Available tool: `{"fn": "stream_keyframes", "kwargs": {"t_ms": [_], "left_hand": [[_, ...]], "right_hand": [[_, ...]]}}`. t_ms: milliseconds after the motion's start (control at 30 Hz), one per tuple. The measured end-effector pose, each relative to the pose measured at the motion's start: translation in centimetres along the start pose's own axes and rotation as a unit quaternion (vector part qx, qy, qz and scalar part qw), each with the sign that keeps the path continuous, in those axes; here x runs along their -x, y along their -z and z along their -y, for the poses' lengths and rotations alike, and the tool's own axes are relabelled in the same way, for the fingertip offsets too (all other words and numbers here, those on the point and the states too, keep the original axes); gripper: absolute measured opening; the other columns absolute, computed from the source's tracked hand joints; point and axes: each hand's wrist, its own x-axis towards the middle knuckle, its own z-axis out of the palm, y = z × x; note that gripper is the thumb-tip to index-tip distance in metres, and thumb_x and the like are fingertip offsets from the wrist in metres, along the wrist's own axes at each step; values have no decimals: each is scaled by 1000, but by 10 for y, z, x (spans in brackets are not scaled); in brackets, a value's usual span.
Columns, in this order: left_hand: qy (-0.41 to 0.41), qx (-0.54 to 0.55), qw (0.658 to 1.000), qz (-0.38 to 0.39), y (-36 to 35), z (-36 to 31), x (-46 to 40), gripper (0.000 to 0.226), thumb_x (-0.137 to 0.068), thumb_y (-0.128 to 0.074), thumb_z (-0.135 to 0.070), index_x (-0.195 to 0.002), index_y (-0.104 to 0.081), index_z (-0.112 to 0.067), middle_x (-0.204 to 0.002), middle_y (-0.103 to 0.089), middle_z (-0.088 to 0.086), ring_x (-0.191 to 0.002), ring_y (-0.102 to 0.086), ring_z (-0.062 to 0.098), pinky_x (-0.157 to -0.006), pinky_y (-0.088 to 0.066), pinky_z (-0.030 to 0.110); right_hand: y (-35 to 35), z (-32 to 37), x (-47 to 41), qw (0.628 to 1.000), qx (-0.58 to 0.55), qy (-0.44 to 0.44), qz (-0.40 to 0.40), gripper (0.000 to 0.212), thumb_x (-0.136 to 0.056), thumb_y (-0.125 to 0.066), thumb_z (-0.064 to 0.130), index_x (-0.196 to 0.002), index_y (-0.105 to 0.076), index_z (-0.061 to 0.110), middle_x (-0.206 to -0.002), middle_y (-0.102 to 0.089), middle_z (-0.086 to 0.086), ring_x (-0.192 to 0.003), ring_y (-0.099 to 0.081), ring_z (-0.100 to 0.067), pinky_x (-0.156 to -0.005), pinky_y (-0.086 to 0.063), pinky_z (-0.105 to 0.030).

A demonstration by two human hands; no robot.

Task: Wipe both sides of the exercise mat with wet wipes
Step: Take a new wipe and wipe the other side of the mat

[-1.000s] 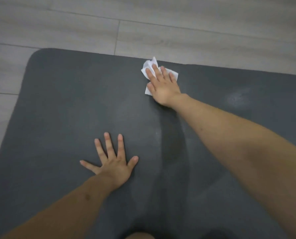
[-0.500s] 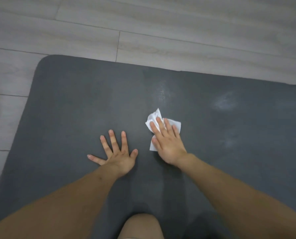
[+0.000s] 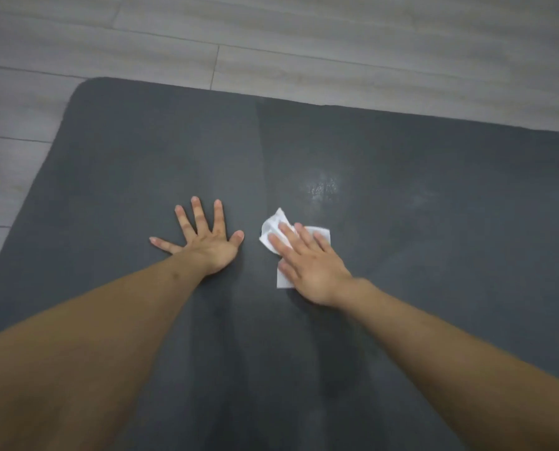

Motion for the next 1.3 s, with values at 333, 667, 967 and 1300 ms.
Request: {"fn": "stream_keyframes", "kwargs": {"t_ms": [333,667,967,1300], "left_hand": [[-24,-9,988,-154,-32,11,-10,69,-99,-17,-66,-158,11,-44,-166,27,-7,-152,29,24,-101,13,84],[-82,12,973,-214,-118,20,96,55,-108,-24,-42,-162,-16,-32,-171,3,-7,-156,12,19,-118,8,69],[-7,-42,998,-55,-116,-8,99,71,-100,-8,-68,-158,20,-37,-160,40,-6,-147,39,28,-112,18,72],[1,-21,999,-45,-116,-8,100,64,-105,-15,-54,-158,19,-41,-160,40,-11,-147,38,23,-112,21,67]], "right_hand": [[-1,6,-56,998,9,-1,-60,58,-110,-16,42,-165,0,34,-173,14,6,-159,13,-22,-128,7,-46],[-53,1,111,997,25,71,-36,58,-108,-11,47,-165,-3,36,-173,7,10,-159,7,-17,-128,3,-41],[-9,-119,88,958,-56,-261,-107,58,-109,-16,39,-164,1,34,-172,16,4,-159,12,-26,-128,3,-49],[-44,-25,108,998,3,35,-49,56,-111,-23,43,-164,-6,37,-173,5,10,-159,7,-18,-128,4,-45]]}}
